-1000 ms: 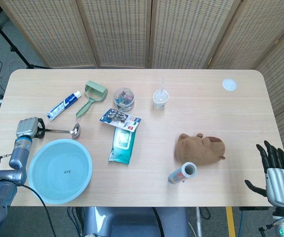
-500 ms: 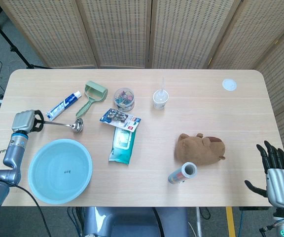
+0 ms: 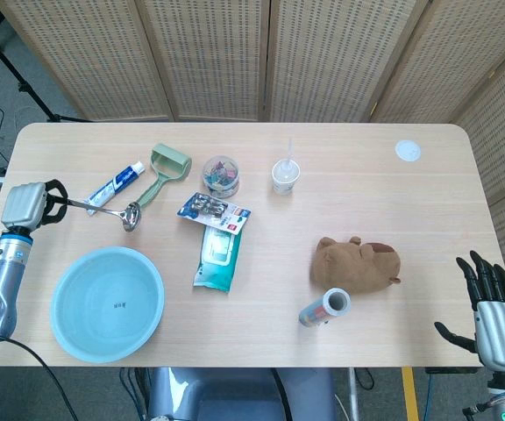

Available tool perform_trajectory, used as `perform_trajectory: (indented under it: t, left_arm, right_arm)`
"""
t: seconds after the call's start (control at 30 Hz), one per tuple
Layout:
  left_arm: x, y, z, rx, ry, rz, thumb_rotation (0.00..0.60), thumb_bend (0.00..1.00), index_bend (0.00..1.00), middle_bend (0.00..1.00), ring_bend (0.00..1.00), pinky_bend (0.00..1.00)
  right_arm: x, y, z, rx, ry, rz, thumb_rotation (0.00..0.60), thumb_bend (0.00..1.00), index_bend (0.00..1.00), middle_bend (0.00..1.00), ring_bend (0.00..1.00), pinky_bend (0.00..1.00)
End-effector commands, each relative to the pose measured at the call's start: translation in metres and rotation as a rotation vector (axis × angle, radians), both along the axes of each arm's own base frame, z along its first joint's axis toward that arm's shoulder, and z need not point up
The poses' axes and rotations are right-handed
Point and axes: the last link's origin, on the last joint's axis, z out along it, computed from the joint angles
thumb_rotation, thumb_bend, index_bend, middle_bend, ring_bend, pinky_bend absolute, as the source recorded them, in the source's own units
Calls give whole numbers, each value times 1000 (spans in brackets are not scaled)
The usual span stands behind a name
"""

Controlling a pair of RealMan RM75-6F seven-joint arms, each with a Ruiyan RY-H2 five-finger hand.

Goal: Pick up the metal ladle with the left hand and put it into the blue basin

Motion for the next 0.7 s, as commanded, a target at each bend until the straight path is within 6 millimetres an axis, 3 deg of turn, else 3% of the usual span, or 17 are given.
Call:
perform_trajectory:
  t: [0.03, 0.3, 0.7]
  left_arm:
    - [15, -23, 24, 33, 30, -103, 600, 595, 856, 976, 914, 862]
    - [27, -63, 30, 57, 40, -236, 600, 592, 856, 976, 914, 862]
    - [24, -103, 31, -63, 185, -312, 600, 595, 858, 976, 914, 862]
  right_arm:
    - [1, 1, 1, 0, -4, 2, 600, 0, 0, 0, 0, 0]
    - [2, 1, 5, -8, -18, 9, 600, 0, 0, 0, 0, 0]
    - [5, 4, 11, -15, -42, 19, 600, 0, 0, 0, 0, 0]
